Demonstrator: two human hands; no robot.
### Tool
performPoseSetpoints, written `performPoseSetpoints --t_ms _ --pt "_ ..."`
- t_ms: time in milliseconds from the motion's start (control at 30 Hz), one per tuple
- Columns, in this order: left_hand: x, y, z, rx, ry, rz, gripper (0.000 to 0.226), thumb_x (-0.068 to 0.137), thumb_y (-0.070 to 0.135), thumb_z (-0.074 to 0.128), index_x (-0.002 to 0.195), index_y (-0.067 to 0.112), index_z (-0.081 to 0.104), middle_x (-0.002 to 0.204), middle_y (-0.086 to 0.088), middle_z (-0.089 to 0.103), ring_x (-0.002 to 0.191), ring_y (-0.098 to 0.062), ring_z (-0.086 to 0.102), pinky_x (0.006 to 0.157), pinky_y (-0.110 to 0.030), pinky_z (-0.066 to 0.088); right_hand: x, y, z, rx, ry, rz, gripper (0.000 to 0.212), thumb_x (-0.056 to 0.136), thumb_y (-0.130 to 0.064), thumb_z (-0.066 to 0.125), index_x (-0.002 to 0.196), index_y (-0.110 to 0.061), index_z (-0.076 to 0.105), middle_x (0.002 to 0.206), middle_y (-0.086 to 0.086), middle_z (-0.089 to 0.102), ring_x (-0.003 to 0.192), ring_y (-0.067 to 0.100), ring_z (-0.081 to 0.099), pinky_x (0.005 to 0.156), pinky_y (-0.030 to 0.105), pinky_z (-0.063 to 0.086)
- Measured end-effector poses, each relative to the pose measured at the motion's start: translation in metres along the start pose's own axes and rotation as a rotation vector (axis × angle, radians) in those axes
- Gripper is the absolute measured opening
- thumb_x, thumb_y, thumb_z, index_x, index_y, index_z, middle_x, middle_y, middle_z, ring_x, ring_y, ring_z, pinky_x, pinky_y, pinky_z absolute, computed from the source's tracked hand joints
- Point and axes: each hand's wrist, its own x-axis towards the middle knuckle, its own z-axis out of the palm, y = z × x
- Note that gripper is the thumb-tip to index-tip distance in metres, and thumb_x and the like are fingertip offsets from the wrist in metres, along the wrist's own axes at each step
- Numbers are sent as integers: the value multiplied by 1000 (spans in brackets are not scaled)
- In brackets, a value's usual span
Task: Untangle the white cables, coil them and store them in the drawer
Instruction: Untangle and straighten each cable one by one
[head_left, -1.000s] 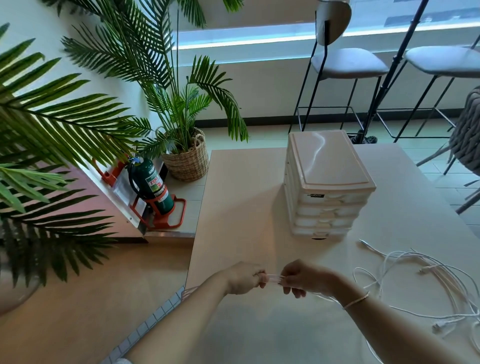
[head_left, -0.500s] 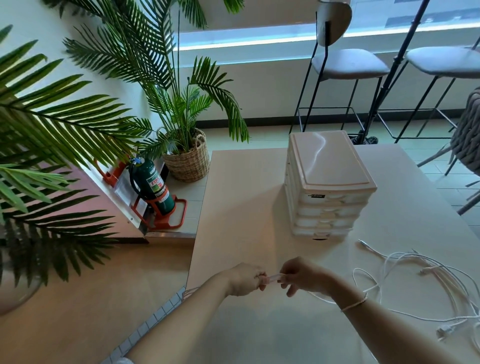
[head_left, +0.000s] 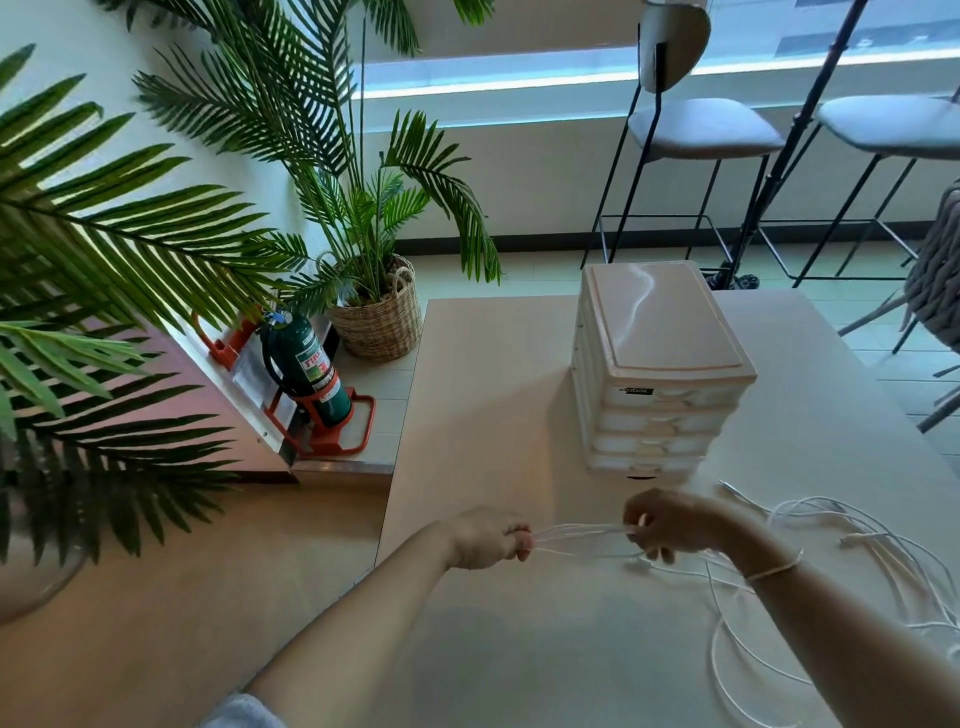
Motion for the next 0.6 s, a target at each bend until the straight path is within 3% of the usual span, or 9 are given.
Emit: performPoseSetpoints --t_ms 100,167,233,267,300,400,467,600 --pt "5 4 4 7 -8 9 17 99 21 39 89 20 53 91 -4 52 84 -16 44 62 -13 32 -4 8 -13 -252 -99 129 24 80 -6 43 62 -20 51 58 -5 60 29 -3 46 47 11 40" --pt "5 6 6 23 -23 15 17 100 20 39 91 20 53 92 -4 52 84 -16 43 61 -11 31 -8 18 -18 -411 -118 231 25 82 -8 43 72 -16 64 65 -1 69 35 -5 51 49 10 39" --pt "4 2 4 12 -20 -2 17 100 21 39 90 19 53 92 -4 52 84 -17 44 62 -12 32 -13 33 -24 -488 -66 371 26 85 -12 48 101 -9 68 89 3 73 76 2 68 51 12 36" --pt "3 0 2 -4 -13 -16 17 99 21 39 90 18 53 92 -4 52 83 -17 44 63 -13 33 -13 41 -25 -507 -56 428 28 84 -15 52 108 -8 65 104 5 70 96 12 66 54 15 40" --pt "3 0 0 -17 -10 -26 17 99 21 40 89 17 53 91 -4 52 83 -17 44 63 -14 34 -16 46 -27 -533 -41 492 31 79 -19 58 108 -10 64 111 4 67 104 18 64 60 18 46" --pt "5 4 0 -10 -22 -38 24 99 19 39 79 21 52 77 3 51 84 -17 44 63 -15 34 -22 53 -38 -412 167 669 28 72 -26 66 100 -23 63 105 -5 63 100 19 59 80 33 43" --pt "6 6 2 9 -31 -41 29 99 20 38 72 25 49 73 7 48 84 -16 44 63 -13 33 -21 53 -49 -339 370 698 28 78 -21 59 106 -24 61 114 1 59 108 22 50 87 38 36" --pt "5 3 -2 27 -22 -32 19 99 20 38 86 19 51 76 5 49 85 -17 44 64 -13 33 -20 49 -59 -340 775 635 26 80 -27 57 105 -21 62 108 8 56 111 29 43 93 40 32"
